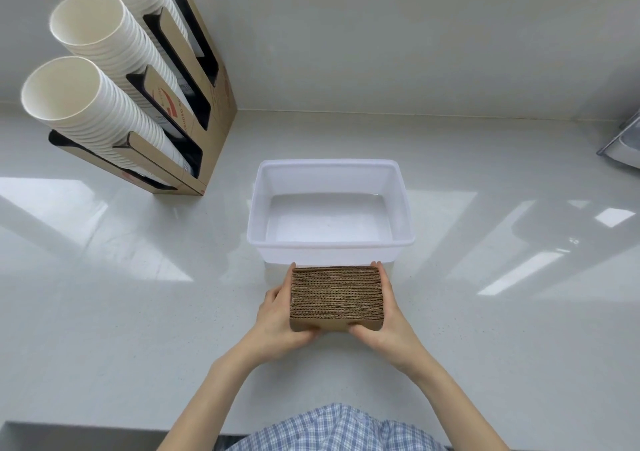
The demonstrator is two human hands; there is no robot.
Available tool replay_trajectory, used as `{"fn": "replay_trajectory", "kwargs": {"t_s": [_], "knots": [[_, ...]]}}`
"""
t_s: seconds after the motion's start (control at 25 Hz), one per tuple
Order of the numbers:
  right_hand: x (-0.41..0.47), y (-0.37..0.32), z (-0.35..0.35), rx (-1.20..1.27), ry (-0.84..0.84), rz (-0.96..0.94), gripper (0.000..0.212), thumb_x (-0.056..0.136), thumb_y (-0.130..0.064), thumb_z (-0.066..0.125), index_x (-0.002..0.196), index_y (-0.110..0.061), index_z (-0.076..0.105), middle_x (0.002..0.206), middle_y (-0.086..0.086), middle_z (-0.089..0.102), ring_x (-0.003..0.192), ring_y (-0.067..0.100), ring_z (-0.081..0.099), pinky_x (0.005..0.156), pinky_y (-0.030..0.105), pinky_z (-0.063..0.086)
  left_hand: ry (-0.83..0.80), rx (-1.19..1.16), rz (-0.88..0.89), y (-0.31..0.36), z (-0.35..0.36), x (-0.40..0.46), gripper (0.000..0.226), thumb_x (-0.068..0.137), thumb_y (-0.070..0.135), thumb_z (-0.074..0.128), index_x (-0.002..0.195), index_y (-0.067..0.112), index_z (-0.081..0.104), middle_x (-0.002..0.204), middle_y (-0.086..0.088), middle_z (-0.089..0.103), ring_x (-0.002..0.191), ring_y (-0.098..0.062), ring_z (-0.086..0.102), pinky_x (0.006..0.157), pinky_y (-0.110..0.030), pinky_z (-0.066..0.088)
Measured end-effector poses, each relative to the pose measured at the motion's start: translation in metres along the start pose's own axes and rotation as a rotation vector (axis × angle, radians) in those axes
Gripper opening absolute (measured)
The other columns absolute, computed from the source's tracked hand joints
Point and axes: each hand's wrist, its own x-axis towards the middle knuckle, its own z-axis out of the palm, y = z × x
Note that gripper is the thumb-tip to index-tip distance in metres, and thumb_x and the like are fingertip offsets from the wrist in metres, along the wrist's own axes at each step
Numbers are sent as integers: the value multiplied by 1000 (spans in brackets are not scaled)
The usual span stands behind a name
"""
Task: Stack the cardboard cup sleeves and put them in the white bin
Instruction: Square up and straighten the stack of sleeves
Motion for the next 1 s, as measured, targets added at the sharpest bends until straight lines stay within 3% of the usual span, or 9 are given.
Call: {"fn": "replay_trajectory", "kwargs": {"t_s": [0.12,0.2,0.28,0.36,0.48,0.56,0.68,0.88,1.0], "knots": [[0,0,-2,-53,19,-2,99,74,-6,66,136,-39,-4,137,-19,31,111,-27,36,85,-10,28,23,21,-15,0,2,0,105,50,56,50,139,31,1,148,10,22,137,-20,23,105,-24,16],[0,2,0,-70,41,-10,95,69,-13,63,132,-43,-1,142,-13,33,124,-9,39,91,-8,28,18,41,-52,-1,5,0,114,49,59,50,142,24,-5,155,3,10,138,-25,21,111,-32,19],[-1,3,1,-63,54,-23,93,67,-15,61,131,-45,2,143,-11,34,130,1,38,93,-7,28,11,51,-48,-2,6,1,116,49,60,50,143,19,-4,154,2,12,137,-26,23,112,-37,22],[-2,3,0,-67,59,-37,91,68,-15,63,133,-43,6,142,-12,34,126,0,40,90,-8,28,9,27,-25,0,1,-1,112,48,57,48,142,20,0,148,12,22,133,-22,26,108,-33,23],[0,7,-5,-69,84,-24,96,74,-8,68,142,-33,6,139,-10,37,124,3,40,85,-10,29,11,-73,-28,4,-7,-4,86,47,51,51,127,40,21,117,37,31,120,-14,32,96,-27,27],[0,6,-6,-96,96,-29,93,74,-4,69,142,-31,12,134,-10,40,122,5,41,82,-11,31,26,-118,-52,0,-8,-4,82,47,48,56,124,37,30,112,29,41,119,-16,37,96,-29,32],[0,4,-8,-130,104,-46,83,72,-5,71,131,-38,22,127,-14,44,117,3,44,81,-9,33,26,-126,-81,-3,-7,-3,93,47,48,60,132,24,30,120,12,46,119,-17,38,102,-34,34],[-7,-8,-13,-17,29,-4,81,60,-19,72,131,-28,34,121,-7,56,111,5,55,82,14,48,-55,-284,-129,-1,-14,-11,82,51,43,68,122,42,27,120,7,45,118,-12,39,102,-28,32],[-13,-21,-14,117,-38,14,77,61,-19,70,128,-31,33,113,-10,58,88,-6,64,67,11,51,-130,-455,-160,4,-22,-19,76,53,49,67,119,45,31,126,5,48,120,-9,44,105,-30,34]]}}
